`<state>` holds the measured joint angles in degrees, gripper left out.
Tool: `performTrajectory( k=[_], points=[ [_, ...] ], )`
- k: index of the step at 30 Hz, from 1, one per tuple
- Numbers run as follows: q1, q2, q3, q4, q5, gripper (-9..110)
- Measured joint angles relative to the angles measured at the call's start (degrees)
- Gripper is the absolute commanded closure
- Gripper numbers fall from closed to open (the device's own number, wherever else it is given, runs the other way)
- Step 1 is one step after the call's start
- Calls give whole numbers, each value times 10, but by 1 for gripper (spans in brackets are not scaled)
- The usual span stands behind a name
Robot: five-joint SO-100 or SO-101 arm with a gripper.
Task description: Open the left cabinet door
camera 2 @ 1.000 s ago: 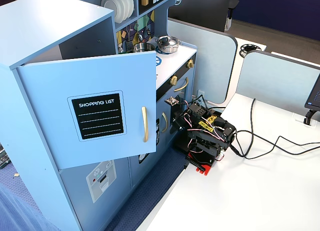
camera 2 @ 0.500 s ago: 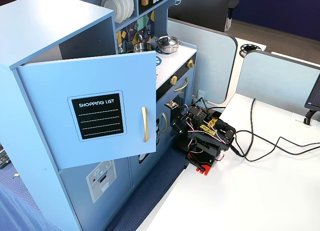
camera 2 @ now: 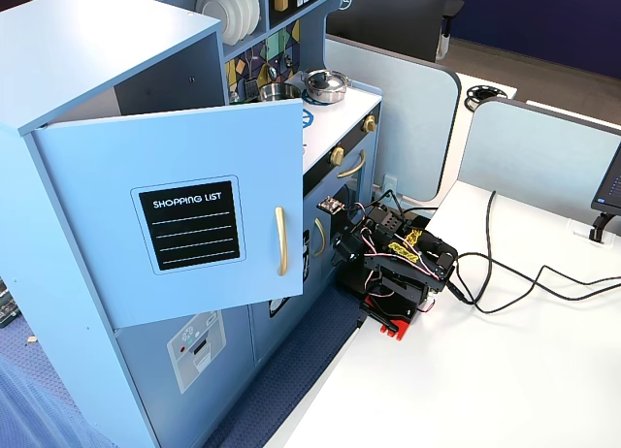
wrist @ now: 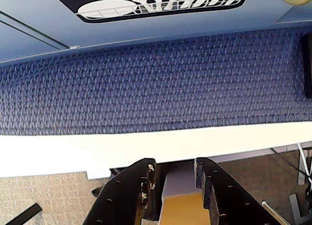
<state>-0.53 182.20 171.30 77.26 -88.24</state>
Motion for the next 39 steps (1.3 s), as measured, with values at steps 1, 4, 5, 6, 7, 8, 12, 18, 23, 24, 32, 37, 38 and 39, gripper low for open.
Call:
performTrajectory(
  k=[1, 4, 5, 6, 7, 8, 12, 18, 23, 24, 32, 37, 38, 39],
  points=[
    [0, 0, 0, 0, 0, 101],
    [0, 0, 0, 0, -1, 101],
    [0, 0, 0, 0, -1, 101],
    [0, 0, 0, 0, -1, 101],
    [0, 0, 0, 0, -1, 101],
    [0, 0, 0, 0, -1, 100],
    [0, 0, 0, 0, -1, 100],
    [0, 0, 0, 0, -1, 100],
    [0, 0, 0, 0, -1, 100],
    [0, 0, 0, 0, -1, 100],
    [10, 0, 0, 0, -1, 100],
    [10, 0, 0, 0, -1, 100],
    [10, 0, 0, 0, -1, 100],
    [10, 0, 0, 0, -1, 100]
  ],
)
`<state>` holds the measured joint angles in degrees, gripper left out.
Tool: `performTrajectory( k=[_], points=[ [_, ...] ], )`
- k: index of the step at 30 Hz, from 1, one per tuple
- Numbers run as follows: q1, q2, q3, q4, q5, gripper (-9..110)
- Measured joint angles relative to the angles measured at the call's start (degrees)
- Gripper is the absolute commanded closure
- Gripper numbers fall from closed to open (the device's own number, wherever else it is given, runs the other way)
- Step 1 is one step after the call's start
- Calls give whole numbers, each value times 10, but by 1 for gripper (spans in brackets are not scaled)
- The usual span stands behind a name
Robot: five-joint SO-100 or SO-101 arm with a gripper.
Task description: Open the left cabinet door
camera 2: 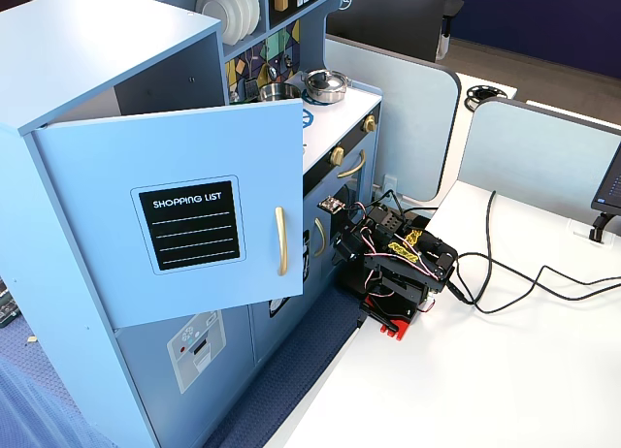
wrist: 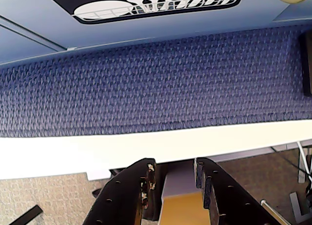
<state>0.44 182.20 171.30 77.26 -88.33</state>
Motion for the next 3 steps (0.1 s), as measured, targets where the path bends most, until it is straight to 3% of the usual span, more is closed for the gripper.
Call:
performTrajectory(
  k=[3],
  points=[
    [0, 0, 0, 0, 0, 100]
  ],
)
